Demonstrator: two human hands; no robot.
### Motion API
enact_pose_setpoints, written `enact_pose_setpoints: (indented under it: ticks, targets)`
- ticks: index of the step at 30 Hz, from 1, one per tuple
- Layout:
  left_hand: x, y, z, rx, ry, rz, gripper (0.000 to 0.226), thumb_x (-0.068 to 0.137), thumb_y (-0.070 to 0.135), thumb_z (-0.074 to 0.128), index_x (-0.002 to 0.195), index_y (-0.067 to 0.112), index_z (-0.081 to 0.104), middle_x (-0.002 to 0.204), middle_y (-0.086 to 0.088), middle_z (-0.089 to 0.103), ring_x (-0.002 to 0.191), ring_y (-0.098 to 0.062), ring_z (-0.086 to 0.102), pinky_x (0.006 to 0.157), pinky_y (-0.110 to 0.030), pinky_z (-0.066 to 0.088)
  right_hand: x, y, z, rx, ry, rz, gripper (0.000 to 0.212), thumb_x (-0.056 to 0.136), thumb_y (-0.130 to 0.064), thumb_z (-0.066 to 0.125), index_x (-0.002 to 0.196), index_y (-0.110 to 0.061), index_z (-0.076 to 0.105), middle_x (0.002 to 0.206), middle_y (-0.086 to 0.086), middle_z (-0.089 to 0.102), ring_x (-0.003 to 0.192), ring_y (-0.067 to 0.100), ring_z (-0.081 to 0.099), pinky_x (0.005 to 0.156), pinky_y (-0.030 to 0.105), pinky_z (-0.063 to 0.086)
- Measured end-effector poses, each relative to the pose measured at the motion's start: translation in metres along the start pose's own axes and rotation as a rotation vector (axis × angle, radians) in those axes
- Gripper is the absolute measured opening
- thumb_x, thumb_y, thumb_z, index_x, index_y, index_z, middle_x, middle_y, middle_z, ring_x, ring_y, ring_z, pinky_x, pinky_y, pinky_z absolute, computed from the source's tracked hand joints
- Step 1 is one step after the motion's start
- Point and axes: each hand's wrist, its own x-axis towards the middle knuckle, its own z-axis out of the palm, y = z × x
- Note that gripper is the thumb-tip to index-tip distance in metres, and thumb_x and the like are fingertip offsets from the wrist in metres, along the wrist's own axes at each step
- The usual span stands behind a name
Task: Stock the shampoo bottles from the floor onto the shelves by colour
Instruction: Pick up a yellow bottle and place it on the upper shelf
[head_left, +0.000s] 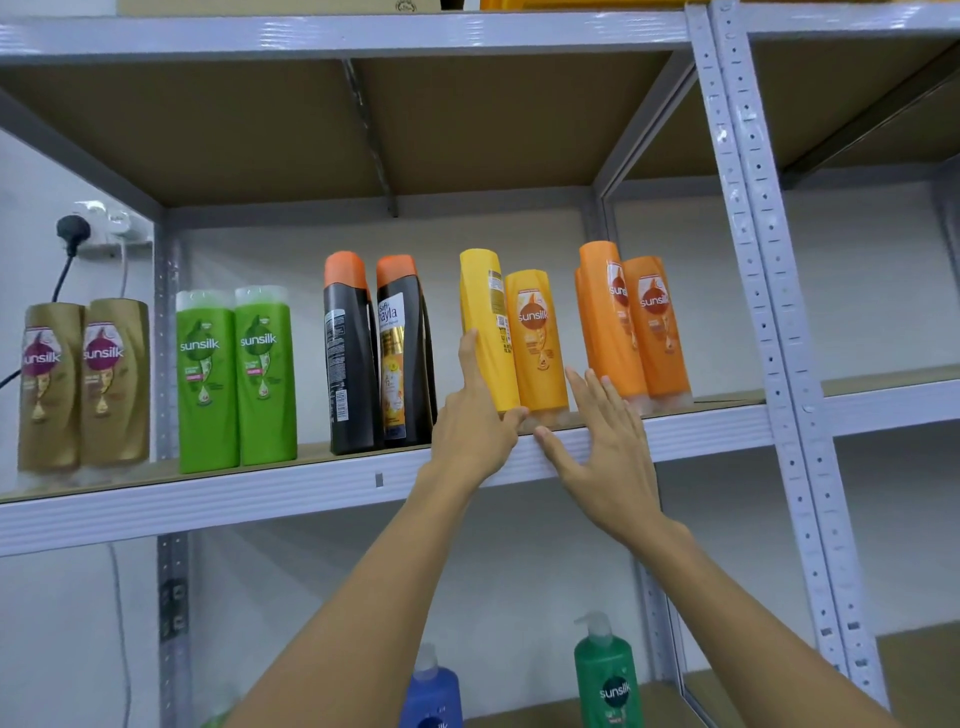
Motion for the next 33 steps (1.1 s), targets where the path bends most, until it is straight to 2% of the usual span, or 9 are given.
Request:
enact_pose_setpoints:
  ticks: [5, 10, 13, 15, 17, 22, 26, 29, 33]
  targets:
    - [-0.002, 0.0, 0.001, 0.034, 0.009, -0.036, 0.101, 0.094, 0.037, 0.068, 0.155, 0.032, -0.012, 0.121, -0.011, 0.063, 0.097, -0.03, 0.067, 0.083, -0.044, 0.053, -0.001, 0.002, -0.001, -0.013, -0.005, -0.006, 0.078, 0.093, -0.066, 0.043, 0.16, -0.034, 0.021, 0.168, -0.006, 0.021, 0.156, 0.01, 0.007, 0.125, 0.039, 0.008]
    - [-0.012, -0.003, 0.004, 0.117, 0.054, -0.005, 0.075, 0.102, 0.04, 0.052, 0.156, 0.02, 0.003, 0.114, -0.012, 0.066, 0.091, -0.029, 0.065, 0.075, -0.039, 0.048, -0.003, 0.001, -0.003, -0.011, -0.023, 0.001, 0.078, 0.093, -0.066, 0.044, 0.16, -0.033, 0.02, 0.168, -0.005, 0.02, 0.156, 0.011, 0.008, 0.125, 0.04, 0.009]
    - [-0.027, -0.014, 0.007, 0.173, 0.113, 0.08, 0.062, 0.103, 0.038, 0.046, 0.153, 0.013, 0.02, 0.141, -0.012, 0.053, 0.118, -0.031, 0.058, 0.095, -0.043, 0.045, -0.009, 0.0, -0.006, -0.031, -0.048, -0.001, 0.078, 0.093, -0.065, 0.043, 0.16, -0.032, 0.02, 0.168, -0.005, 0.019, 0.156, 0.011, 0.008, 0.127, 0.04, 0.008]
    - [-0.042, -0.026, 0.01, 0.206, 0.122, 0.148, 0.057, 0.102, 0.035, 0.045, 0.151, 0.01, 0.03, 0.157, -0.013, 0.037, 0.137, -0.032, 0.043, 0.112, -0.044, 0.035, -0.016, -0.001, -0.009, -0.055, -0.074, -0.008, 0.077, 0.095, -0.063, 0.044, 0.16, -0.033, 0.018, 0.169, -0.005, 0.015, 0.156, 0.011, 0.005, 0.127, 0.037, 0.004]
    - [-0.06, -0.038, 0.012, 0.255, 0.135, 0.244, 0.057, 0.099, 0.031, 0.045, 0.15, 0.008, 0.035, 0.162, -0.014, 0.03, 0.147, -0.029, 0.031, 0.123, -0.041, 0.023, -0.024, -0.004, -0.013, -0.066, -0.095, -0.005, 0.073, 0.099, -0.059, 0.047, 0.16, -0.033, 0.018, 0.169, -0.005, 0.014, 0.156, 0.011, 0.003, 0.126, 0.034, 0.001]
    - [-0.096, -0.055, 0.002, 0.361, 0.038, 0.326, 0.07, 0.098, 0.035, 0.04, 0.16, 0.01, 0.019, 0.168, -0.009, 0.01, 0.156, -0.022, 0.004, 0.125, -0.034, -0.004, -0.048, -0.021, -0.026, -0.011, -0.19, 0.066, 0.072, 0.102, -0.051, 0.049, 0.162, -0.033, 0.013, 0.17, -0.007, 0.005, 0.156, 0.007, -0.003, 0.122, 0.035, 0.012]
    - [-0.128, -0.055, -0.011, 0.224, -0.076, 0.243, 0.061, 0.102, 0.03, 0.046, 0.156, 0.013, 0.026, 0.169, -0.005, 0.007, 0.156, -0.02, 0.004, 0.127, -0.042, 0.009, -0.078, -0.035, -0.039, 0.043, -0.31, 0.128, 0.072, 0.102, -0.047, 0.051, 0.162, -0.033, 0.014, 0.171, -0.007, 0.001, 0.157, 0.012, 0.003, 0.122, 0.039, 0.02]
    - [-0.166, -0.061, -0.013, 0.122, -0.182, 0.087, 0.057, 0.103, 0.031, 0.045, 0.156, 0.017, 0.028, 0.167, -0.007, 0.019, 0.153, -0.024, 0.018, 0.124, -0.043, 0.016, -0.116, -0.045, -0.043, 0.05, -0.391, 0.176, 0.07, 0.102, -0.045, 0.052, 0.161, -0.036, 0.017, 0.17, -0.002, 0.009, 0.155, 0.02, 0.017, 0.12, 0.042, 0.025]
    - [-0.231, -0.079, -0.01, 0.063, -0.273, -0.066, 0.053, 0.103, 0.03, 0.046, 0.152, 0.016, 0.034, 0.159, -0.009, 0.036, 0.143, -0.03, 0.036, 0.117, -0.041, 0.028, -0.183, -0.049, -0.039, 0.041, -0.543, 0.259, 0.069, 0.101, -0.047, 0.051, 0.161, -0.033, 0.019, 0.168, 0.003, 0.021, 0.154, 0.021, 0.02, 0.123, 0.044, 0.025]
